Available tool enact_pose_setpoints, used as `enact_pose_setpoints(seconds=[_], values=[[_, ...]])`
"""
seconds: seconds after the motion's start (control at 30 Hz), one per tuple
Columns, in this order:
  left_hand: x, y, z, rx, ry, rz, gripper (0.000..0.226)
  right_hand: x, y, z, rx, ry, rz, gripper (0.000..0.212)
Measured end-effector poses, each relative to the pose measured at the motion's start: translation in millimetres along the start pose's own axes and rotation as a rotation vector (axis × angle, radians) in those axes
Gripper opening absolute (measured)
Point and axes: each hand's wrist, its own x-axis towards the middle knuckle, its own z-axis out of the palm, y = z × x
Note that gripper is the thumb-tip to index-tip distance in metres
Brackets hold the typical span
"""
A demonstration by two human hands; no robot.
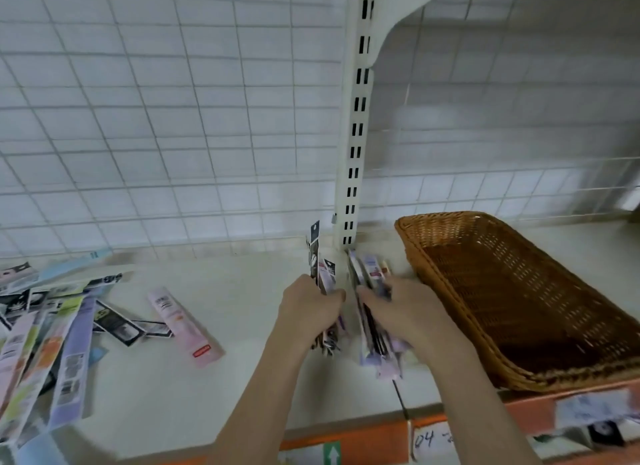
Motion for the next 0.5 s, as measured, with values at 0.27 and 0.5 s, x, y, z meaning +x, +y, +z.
enact_pose_setpoints(seconds=[0.27, 0.5], values=[[8.9, 4.3, 14.6, 0.198, -0.025, -0.002, 0.06, 15.0, 22.3, 5.3, 0.054, 0.066, -0.051, 0.025], [1.7, -2.2, 7.1, 0.44, 0.003, 0.03, 0.04, 20.6, 21.4, 12.0, 0.06, 0.094, -0.082, 0.023]])
